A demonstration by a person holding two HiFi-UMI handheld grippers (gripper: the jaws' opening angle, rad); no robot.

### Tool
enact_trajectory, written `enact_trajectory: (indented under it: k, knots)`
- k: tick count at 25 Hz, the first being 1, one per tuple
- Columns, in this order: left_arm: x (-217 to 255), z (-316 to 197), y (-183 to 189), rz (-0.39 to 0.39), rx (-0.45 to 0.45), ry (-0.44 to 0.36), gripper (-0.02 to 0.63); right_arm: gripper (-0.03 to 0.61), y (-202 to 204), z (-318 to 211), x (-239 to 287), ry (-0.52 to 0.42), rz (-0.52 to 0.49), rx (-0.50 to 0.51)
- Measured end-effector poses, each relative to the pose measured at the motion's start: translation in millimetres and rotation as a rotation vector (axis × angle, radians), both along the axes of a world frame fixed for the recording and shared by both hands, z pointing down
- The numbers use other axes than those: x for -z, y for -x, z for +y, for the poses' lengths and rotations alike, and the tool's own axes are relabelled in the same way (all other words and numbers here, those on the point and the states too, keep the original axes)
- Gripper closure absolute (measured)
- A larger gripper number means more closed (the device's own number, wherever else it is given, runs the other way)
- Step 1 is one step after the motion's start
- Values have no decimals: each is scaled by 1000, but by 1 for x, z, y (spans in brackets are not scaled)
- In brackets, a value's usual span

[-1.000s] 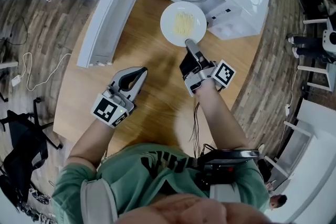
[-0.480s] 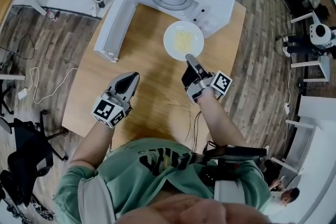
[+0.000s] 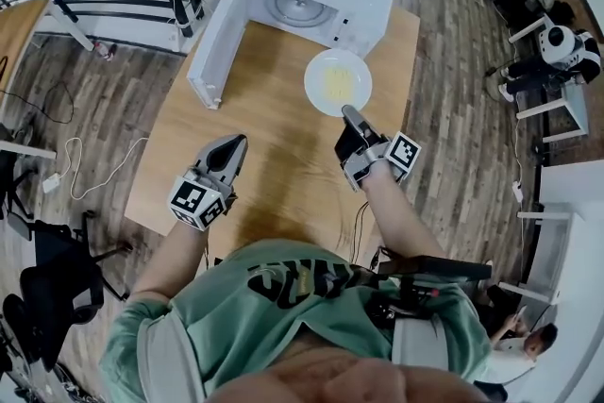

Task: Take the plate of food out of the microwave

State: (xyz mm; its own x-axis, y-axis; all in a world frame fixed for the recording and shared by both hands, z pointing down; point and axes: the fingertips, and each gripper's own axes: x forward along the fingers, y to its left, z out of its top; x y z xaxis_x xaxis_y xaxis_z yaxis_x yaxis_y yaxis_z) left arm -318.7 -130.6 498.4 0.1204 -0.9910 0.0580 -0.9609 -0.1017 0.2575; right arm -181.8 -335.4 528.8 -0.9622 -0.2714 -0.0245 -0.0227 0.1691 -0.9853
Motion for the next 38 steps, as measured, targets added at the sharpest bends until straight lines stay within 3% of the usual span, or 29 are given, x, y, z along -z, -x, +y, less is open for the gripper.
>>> enact_trajectory:
  k: [12, 21, 27, 32, 38]
  knots:
    - [20, 53, 5, 3, -6, -24, 609, 560, -33, 39, 15, -18, 25, -50]
    - [44, 88, 34, -9, -108, -45, 610, 560, -4, 83, 40, -37, -7, -111]
    - [46, 104, 37, -36, -172, -5, 610, 560, -14, 101, 60, -53, -31, -169]
    - [64, 87, -4, -52, -146, -45, 609, 560, -53, 95, 72, -82, -36, -122]
    - [67, 86, -100, 14, -72, -40, 609, 560, -128, 97, 78, -118, -6, -5]
